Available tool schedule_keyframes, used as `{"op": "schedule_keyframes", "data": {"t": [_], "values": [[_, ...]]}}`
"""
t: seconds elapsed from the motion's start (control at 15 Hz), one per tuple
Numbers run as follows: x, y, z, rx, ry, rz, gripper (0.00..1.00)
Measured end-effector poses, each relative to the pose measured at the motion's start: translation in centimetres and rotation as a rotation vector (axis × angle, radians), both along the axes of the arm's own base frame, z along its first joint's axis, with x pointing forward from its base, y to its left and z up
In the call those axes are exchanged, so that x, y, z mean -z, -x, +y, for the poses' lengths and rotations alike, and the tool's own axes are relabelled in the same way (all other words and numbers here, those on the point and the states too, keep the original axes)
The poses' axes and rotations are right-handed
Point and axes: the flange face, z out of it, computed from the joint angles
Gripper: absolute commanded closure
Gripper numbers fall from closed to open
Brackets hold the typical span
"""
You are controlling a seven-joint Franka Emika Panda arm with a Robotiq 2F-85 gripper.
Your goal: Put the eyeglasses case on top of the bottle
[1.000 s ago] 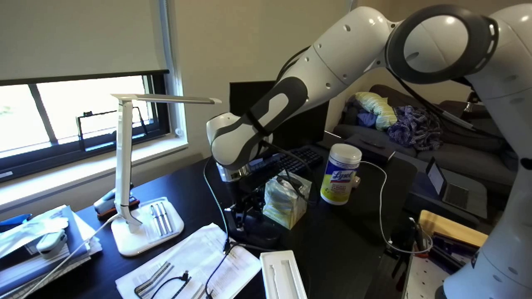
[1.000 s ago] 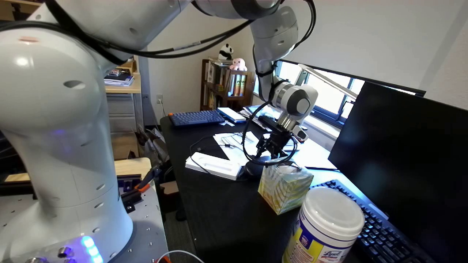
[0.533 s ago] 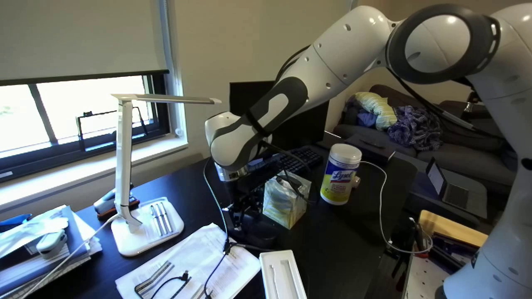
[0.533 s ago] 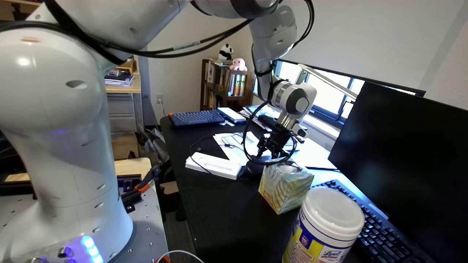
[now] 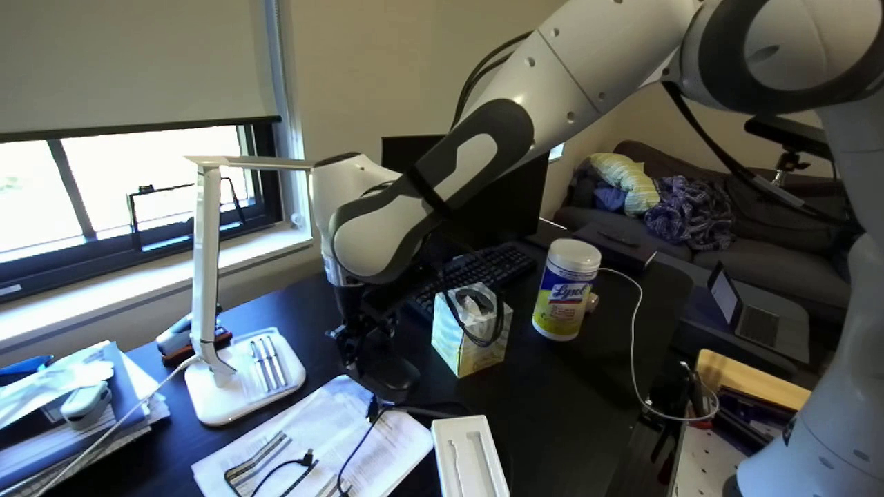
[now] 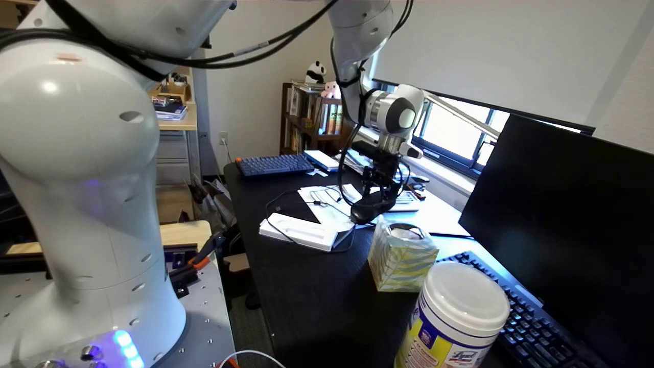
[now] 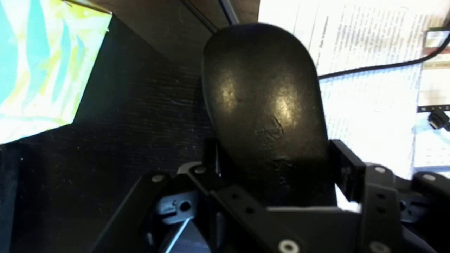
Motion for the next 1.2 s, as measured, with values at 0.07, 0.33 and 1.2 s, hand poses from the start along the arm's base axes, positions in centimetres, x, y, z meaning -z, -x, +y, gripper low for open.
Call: {"op": "schedule_keyframes", "data": {"t": [0.07, 0.33, 1.2], "values": [[-1.0, 0.3, 0.6, -0.004, 0.005, -0.026, 0.47], [-4.8, 1.8, 1.0, 0.006, 0.028, -0.076, 0.47], [-15.2, 10.2, -13.0, 0.277, 0.116, -0.119, 0.47]]}}
